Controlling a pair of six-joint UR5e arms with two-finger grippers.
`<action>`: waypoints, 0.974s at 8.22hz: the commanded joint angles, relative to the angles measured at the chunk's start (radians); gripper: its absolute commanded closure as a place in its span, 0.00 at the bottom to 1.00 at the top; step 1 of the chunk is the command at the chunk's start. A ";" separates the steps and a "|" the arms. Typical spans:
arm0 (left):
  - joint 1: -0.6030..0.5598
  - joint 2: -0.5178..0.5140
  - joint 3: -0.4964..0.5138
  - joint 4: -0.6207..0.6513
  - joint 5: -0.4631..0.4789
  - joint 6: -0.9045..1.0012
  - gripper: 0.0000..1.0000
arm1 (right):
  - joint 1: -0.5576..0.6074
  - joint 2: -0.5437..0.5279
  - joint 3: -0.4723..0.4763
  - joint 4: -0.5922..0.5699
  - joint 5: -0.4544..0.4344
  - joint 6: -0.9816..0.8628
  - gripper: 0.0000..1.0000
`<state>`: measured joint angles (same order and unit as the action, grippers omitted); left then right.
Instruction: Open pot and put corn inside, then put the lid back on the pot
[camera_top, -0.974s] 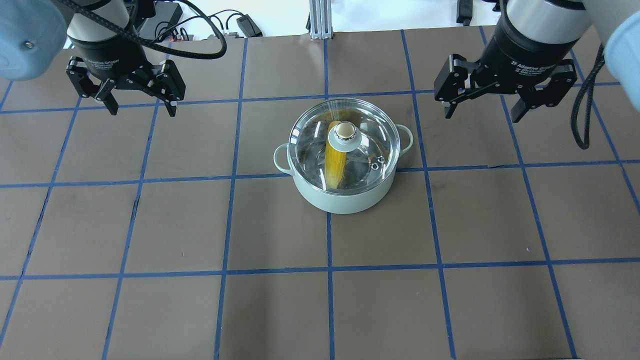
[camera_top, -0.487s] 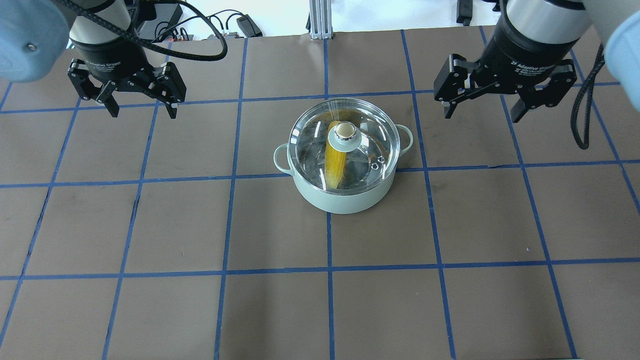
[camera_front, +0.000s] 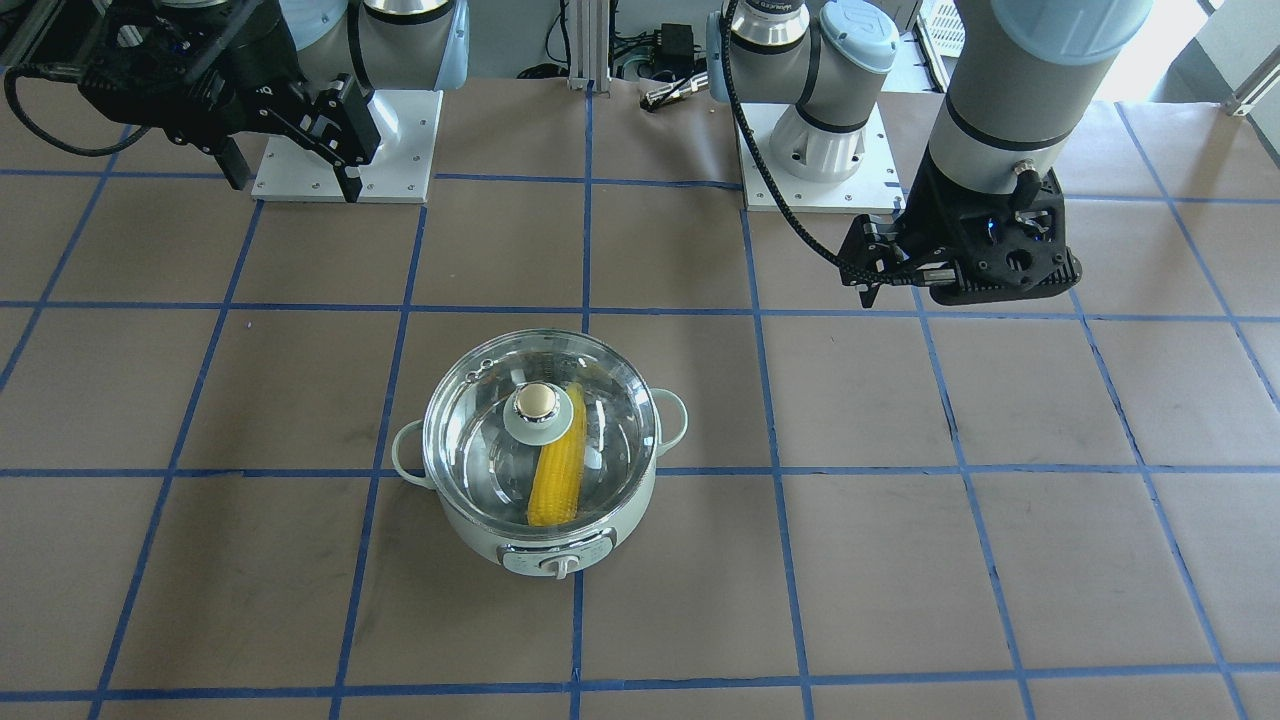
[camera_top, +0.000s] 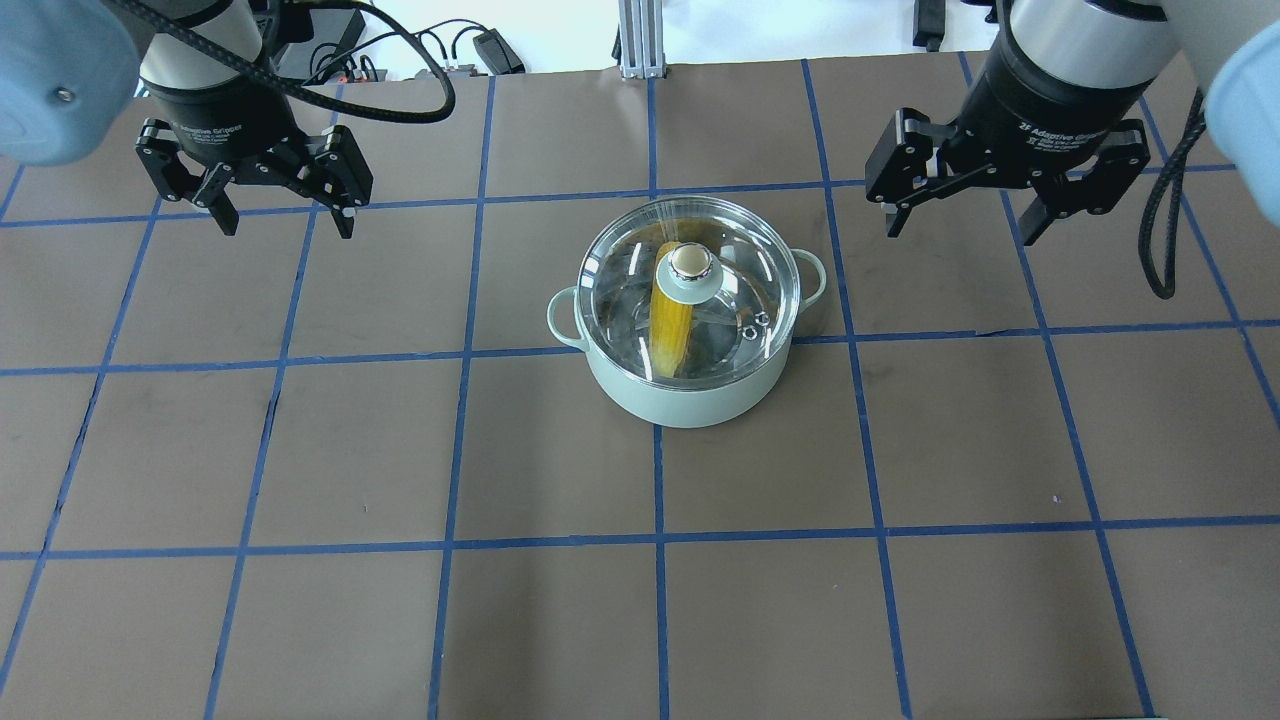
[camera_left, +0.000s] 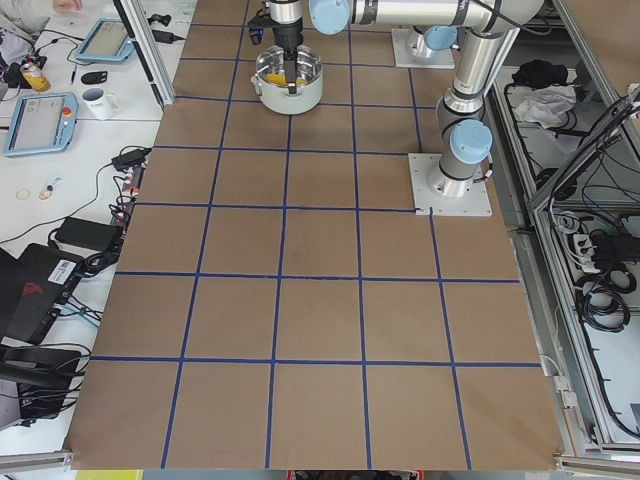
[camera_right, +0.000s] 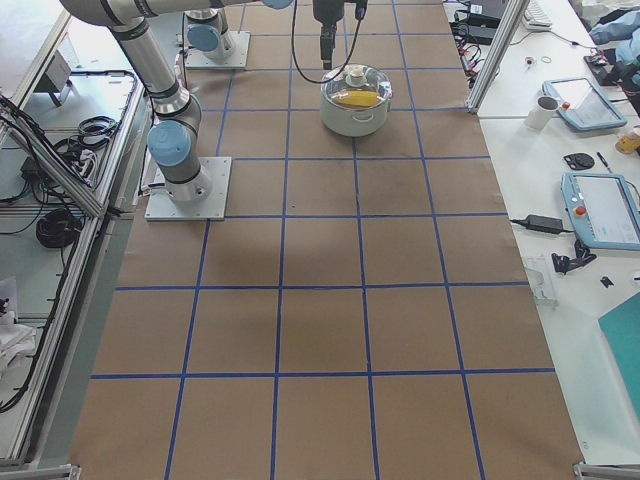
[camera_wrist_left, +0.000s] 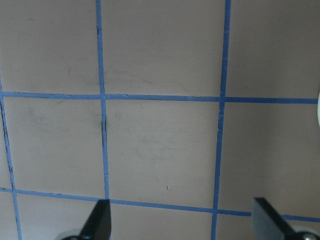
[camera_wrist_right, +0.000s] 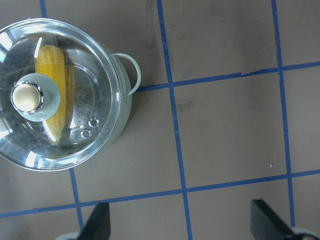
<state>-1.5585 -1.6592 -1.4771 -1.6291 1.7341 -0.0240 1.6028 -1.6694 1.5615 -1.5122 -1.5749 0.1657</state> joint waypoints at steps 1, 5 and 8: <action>0.000 0.001 0.000 0.000 0.001 0.004 0.00 | 0.000 0.002 0.002 -0.003 0.007 0.000 0.00; 0.000 0.001 0.000 0.003 0.001 0.004 0.00 | 0.000 0.002 0.002 -0.005 0.006 0.000 0.00; 0.000 0.002 0.001 0.008 -0.001 -0.013 0.00 | 0.002 0.002 0.002 -0.006 0.004 0.000 0.00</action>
<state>-1.5585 -1.6579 -1.4772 -1.6254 1.7349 -0.0276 1.6030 -1.6673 1.5631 -1.5182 -1.5681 0.1657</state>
